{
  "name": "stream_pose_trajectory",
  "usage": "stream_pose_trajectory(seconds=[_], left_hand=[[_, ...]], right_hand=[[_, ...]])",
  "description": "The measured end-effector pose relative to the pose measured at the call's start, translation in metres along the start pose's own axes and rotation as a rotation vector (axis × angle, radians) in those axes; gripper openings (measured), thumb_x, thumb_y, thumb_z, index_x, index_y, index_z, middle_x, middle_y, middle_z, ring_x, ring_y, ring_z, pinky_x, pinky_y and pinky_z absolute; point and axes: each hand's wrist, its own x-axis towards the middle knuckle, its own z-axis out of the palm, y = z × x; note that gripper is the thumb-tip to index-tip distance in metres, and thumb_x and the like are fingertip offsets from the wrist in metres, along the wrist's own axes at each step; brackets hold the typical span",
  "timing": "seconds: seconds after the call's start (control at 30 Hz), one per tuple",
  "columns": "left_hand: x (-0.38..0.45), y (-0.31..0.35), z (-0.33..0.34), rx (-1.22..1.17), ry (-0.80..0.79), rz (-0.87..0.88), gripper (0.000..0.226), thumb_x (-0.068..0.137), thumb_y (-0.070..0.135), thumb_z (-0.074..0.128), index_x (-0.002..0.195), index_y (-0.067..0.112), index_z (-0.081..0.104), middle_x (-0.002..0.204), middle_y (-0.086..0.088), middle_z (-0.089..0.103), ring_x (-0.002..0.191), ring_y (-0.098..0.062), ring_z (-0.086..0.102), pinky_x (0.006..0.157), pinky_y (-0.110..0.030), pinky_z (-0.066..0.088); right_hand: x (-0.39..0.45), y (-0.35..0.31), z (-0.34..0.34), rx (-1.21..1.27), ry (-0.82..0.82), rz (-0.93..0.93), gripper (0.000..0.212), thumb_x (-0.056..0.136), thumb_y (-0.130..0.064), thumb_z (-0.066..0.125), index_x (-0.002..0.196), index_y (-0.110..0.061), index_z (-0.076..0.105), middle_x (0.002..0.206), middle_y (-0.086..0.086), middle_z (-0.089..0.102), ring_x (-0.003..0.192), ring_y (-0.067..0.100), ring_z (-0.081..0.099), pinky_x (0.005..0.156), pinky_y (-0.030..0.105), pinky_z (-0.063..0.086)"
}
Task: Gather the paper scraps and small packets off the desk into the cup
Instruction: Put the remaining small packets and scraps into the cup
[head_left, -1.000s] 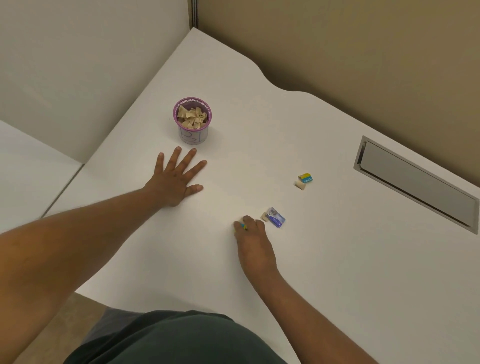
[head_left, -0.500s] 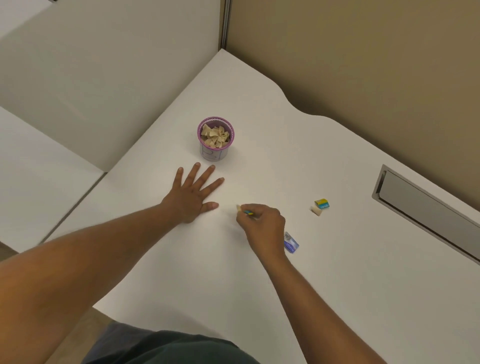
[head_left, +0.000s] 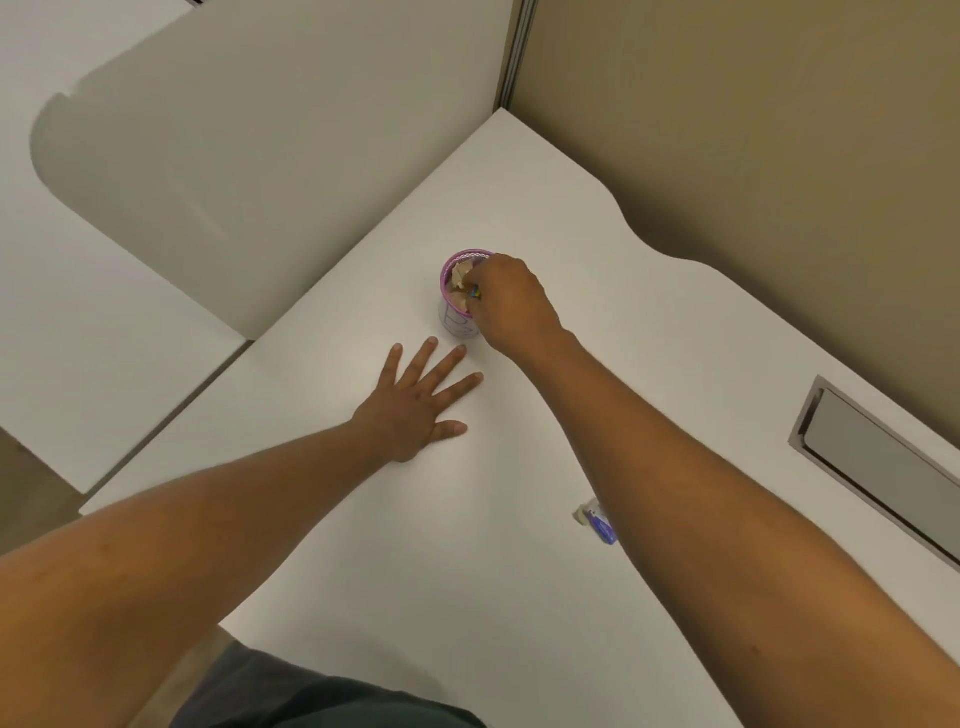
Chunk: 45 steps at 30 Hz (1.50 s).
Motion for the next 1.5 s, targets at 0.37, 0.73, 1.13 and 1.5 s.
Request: stream_pose_trajectory(seconds=[0.37,0.73,1.13,1.5], left_hand=[[0.001,-0.003,0.006,-0.008,0.005,0.008,0.073,0.101,0.070,0.006,0.160,0.043,-0.027,0.172,0.003,-0.034,0.160,-0.034,-0.028,0.128,-0.065,-0.008],[0.003,-0.004,0.003,-0.002,-0.002,0.013,0.073,0.101,0.071,0.008,0.160,0.043,-0.026,0.173,0.003,-0.033,0.160,-0.034,-0.028,0.128,-0.065,-0.010],[-0.001,-0.007,0.006,-0.014,0.072,0.049,0.092,0.087,0.079,-0.020,0.165,0.036,0.000,0.178,-0.003,-0.004,0.165,-0.038,0.003,0.126,-0.068,0.008],[0.004,-0.004,0.004,-0.001,0.057,0.048,0.097,0.087,0.083,-0.012,0.166,0.035,0.013,0.178,0.000,0.007,0.164,-0.039,0.010,0.124,-0.069,0.011]], right_hand=[[0.020,-0.019,-0.012,-0.087,-0.177,0.052,0.027,0.090,-0.004,0.061,0.114,-0.009,0.072,0.109,0.009,0.069,0.094,0.030,0.066,0.079,0.028,0.050],[0.006,-0.019,-0.045,0.091,-0.066,0.103,0.033,0.085,-0.007,0.078,0.116,-0.017,0.076,0.125,0.010,0.068,0.107,0.029,0.069,0.095,0.038,0.059],[-0.161,0.183,-0.012,0.459,0.340,0.631,0.034,0.100,0.001,0.050,0.117,-0.017,0.073,0.123,0.002,0.070,0.100,0.013,0.065,0.063,0.007,0.043],[-0.192,0.205,0.071,0.075,-0.077,0.526,0.059,0.100,-0.018,0.055,0.155,-0.022,0.035,0.157,0.009,0.033,0.133,0.036,0.041,0.101,0.038,0.045]])
